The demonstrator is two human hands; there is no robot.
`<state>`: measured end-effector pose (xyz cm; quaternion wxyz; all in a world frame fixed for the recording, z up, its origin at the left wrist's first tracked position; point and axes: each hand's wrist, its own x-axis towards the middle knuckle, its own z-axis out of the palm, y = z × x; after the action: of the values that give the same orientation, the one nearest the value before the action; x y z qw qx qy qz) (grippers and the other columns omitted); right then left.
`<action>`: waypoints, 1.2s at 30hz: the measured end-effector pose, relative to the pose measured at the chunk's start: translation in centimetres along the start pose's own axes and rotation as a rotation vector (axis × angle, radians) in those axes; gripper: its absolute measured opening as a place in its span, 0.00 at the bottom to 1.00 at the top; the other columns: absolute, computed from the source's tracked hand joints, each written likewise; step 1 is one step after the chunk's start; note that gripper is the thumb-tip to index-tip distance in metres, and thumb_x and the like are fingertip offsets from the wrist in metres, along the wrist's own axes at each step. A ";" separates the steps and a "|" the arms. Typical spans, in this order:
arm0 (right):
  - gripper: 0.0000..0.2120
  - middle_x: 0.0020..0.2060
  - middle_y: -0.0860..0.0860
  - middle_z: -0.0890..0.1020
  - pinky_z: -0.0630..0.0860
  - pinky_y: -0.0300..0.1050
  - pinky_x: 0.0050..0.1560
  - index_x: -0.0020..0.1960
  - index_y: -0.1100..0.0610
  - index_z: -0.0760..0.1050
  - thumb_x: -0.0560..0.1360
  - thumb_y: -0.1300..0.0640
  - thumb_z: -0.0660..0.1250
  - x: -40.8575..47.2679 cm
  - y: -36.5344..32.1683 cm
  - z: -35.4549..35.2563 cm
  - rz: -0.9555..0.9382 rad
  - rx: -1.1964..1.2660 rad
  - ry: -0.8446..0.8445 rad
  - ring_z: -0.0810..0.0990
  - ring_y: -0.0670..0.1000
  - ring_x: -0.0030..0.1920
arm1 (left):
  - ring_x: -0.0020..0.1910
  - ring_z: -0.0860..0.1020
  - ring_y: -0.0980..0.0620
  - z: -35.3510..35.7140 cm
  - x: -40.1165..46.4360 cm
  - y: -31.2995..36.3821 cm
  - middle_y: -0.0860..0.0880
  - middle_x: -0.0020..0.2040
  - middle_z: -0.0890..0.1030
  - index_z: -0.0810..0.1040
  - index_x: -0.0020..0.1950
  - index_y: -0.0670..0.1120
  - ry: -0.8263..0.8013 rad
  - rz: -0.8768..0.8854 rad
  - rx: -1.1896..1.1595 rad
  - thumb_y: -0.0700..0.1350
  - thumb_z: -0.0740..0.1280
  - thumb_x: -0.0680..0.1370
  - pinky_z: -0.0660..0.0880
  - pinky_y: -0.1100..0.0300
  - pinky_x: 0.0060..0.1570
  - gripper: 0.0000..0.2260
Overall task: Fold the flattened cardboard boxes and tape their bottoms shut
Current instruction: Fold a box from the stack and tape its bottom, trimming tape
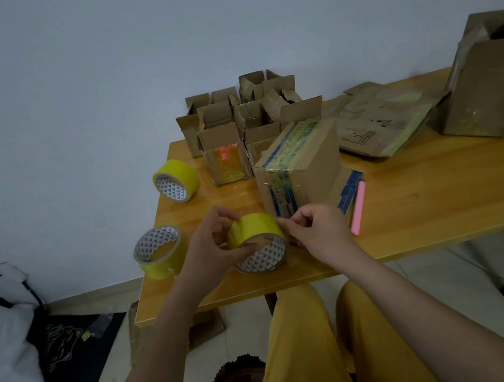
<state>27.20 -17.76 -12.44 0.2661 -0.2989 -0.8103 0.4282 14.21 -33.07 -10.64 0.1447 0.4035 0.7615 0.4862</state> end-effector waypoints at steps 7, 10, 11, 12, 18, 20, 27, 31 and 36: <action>0.14 0.31 0.43 0.79 0.77 0.47 0.42 0.33 0.50 0.79 0.75 0.46 0.70 -2.0 0.8 -1.3 0.087 -0.268 -0.047 0.78 0.45 0.36 | 0.36 0.70 0.55 0.6 0.2 2.9 0.52 0.37 0.73 0.77 0.46 0.50 -0.125 0.039 0.162 0.48 0.81 0.63 0.70 0.59 0.38 0.18; 0.14 0.30 0.45 0.79 0.78 0.49 0.45 0.33 0.51 0.78 0.75 0.47 0.70 -2.7 1.1 -2.1 0.115 -0.311 -0.027 0.78 0.48 0.36 | 0.40 0.74 0.54 1.5 0.8 4.0 0.54 0.40 0.76 0.78 0.47 0.50 -0.169 0.054 0.275 0.51 0.81 0.62 0.74 0.55 0.43 0.19; 0.15 0.30 0.45 0.78 0.78 0.48 0.46 0.32 0.51 0.78 0.75 0.47 0.70 -2.7 1.2 -2.5 0.123 -0.305 -0.007 0.78 0.48 0.36 | 0.43 0.75 0.55 1.7 0.9 4.3 0.56 0.42 0.76 0.78 0.48 0.50 -0.183 0.060 0.323 0.52 0.81 0.62 0.75 0.56 0.45 0.19; 0.15 0.29 0.45 0.78 0.78 0.48 0.47 0.31 0.50 0.77 0.75 0.46 0.70 -2.6 1.4 -2.9 0.131 -0.296 0.007 0.78 0.48 0.35 | 0.46 0.75 0.55 1.9 1.1 4.7 0.58 0.44 0.76 0.79 0.50 0.51 -0.197 0.065 0.370 0.53 0.81 0.63 0.75 0.58 0.46 0.20; 0.17 0.33 0.46 0.79 0.73 0.44 0.37 0.31 0.49 0.74 0.73 0.41 0.70 -2.3 1.5 -2.8 0.107 -0.500 -0.035 0.79 0.49 0.39 | 0.54 0.73 0.56 2.3 1.6 5.6 0.57 0.52 0.75 0.80 0.56 0.53 -0.232 0.061 0.474 0.53 0.80 0.63 0.69 0.63 0.47 0.23; 0.16 0.36 0.46 0.78 0.71 0.43 0.36 0.35 0.49 0.74 0.71 0.39 0.71 -2.2 1.9 -2.6 0.109 -0.601 -0.026 0.79 0.50 0.42 | 0.56 0.70 0.57 2.9 1.7 5.9 0.55 0.56 0.74 0.81 0.59 0.54 -0.274 0.066 0.477 0.54 0.80 0.63 0.67 0.61 0.54 0.25; 0.17 0.35 0.44 0.73 0.69 0.44 0.36 0.36 0.48 0.66 0.69 0.46 0.74 -1.6 2.5 -3.1 0.086 -0.493 -0.038 0.74 0.50 0.40 | 0.46 0.76 0.69 3.1 2.1 6.2 0.67 0.43 0.76 0.81 0.61 0.48 -0.316 0.105 0.231 0.58 0.67 0.72 0.69 0.75 0.45 0.23; 0.08 0.36 0.45 0.77 0.67 0.40 0.31 0.41 0.50 0.73 0.75 0.51 0.70 0.3 3.8 -5.0 -0.053 -0.354 0.108 0.75 0.46 0.37 | 0.61 0.72 0.49 3.1 3.9 5.6 0.52 0.59 0.67 0.65 0.75 0.54 -0.081 0.028 0.214 0.61 0.67 0.73 0.76 0.56 0.56 0.32; 0.05 0.31 0.45 0.75 0.62 0.37 0.29 0.43 0.55 0.79 0.76 0.56 0.67 1.8 6.7 -6.1 -0.027 -0.414 0.116 0.72 0.42 0.32 | 0.64 0.73 0.41 4.4 7.0 6.0 0.49 0.69 0.62 0.55 0.77 0.57 -0.029 -0.159 0.105 0.75 0.66 0.64 0.79 0.45 0.54 0.47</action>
<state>31.84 -10.17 -14.80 0.2509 -0.3605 -0.8682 0.2309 15.30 -23.84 -6.38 0.1726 0.3557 0.8135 0.4265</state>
